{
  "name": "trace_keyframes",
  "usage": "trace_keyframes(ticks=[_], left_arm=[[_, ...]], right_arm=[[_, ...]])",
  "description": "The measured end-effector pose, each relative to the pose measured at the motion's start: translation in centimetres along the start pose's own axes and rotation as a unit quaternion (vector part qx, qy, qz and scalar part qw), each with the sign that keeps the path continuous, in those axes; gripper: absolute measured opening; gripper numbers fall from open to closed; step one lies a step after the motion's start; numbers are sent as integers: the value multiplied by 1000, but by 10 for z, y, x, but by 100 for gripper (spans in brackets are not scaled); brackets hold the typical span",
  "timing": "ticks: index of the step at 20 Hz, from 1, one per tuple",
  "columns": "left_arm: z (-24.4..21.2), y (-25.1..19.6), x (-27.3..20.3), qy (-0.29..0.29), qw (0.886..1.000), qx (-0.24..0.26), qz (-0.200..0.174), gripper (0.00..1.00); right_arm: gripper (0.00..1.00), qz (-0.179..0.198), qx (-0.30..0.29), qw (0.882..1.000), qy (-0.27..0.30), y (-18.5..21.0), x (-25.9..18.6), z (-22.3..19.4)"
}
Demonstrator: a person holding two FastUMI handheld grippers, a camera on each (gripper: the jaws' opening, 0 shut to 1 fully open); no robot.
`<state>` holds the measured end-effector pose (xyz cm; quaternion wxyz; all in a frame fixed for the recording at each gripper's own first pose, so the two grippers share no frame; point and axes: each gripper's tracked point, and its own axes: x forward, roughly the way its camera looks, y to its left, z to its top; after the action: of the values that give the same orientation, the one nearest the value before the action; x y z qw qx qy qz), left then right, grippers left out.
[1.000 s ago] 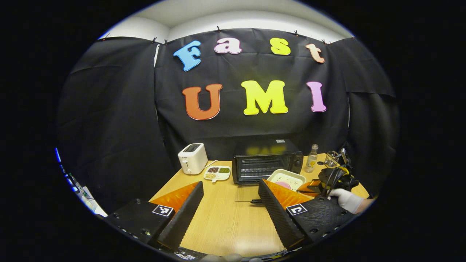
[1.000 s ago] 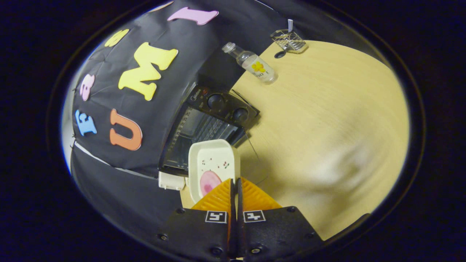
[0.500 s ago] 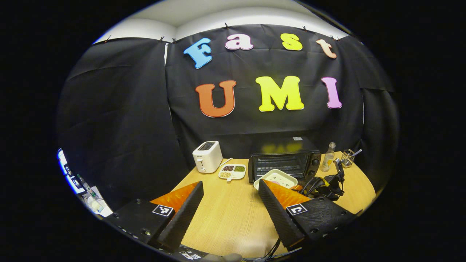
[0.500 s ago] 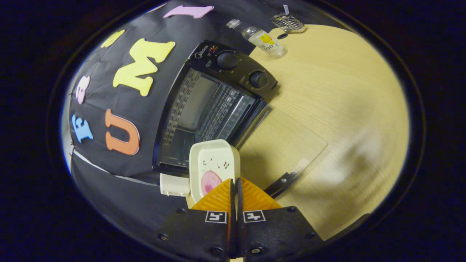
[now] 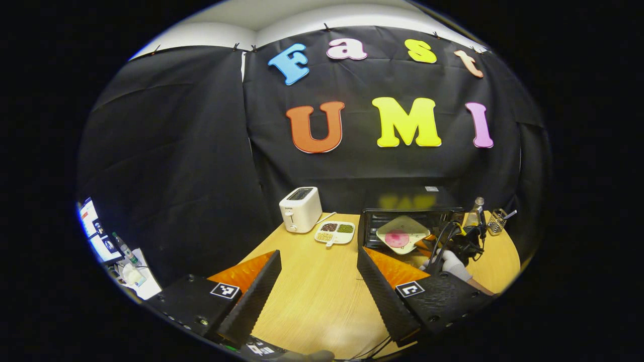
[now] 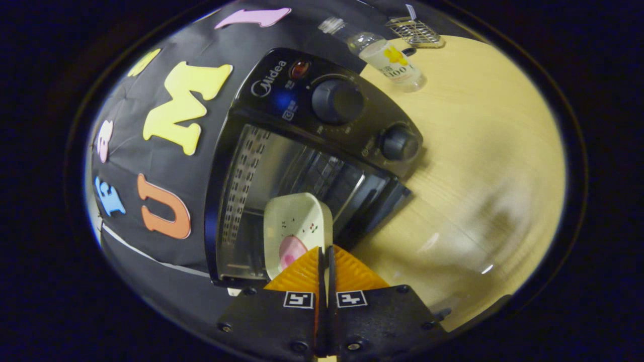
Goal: Open the electric oven with the left hand, put the food in, and close the electric oven.
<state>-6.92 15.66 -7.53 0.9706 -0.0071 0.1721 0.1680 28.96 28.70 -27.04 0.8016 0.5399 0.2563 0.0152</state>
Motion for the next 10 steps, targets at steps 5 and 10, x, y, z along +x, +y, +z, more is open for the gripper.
trace_keyframes(ticks=[5, 10], left_arm=[[-2, -6, 8, 11, 1000, -14, 16, 97], [3, -16, 8, 4, 1000, -12, 6, 97]], right_arm=[[9, 29, -15, 999, 8, 10, 23, 12], [30, 40, -29, 999, 11, 13, 11, 19]])
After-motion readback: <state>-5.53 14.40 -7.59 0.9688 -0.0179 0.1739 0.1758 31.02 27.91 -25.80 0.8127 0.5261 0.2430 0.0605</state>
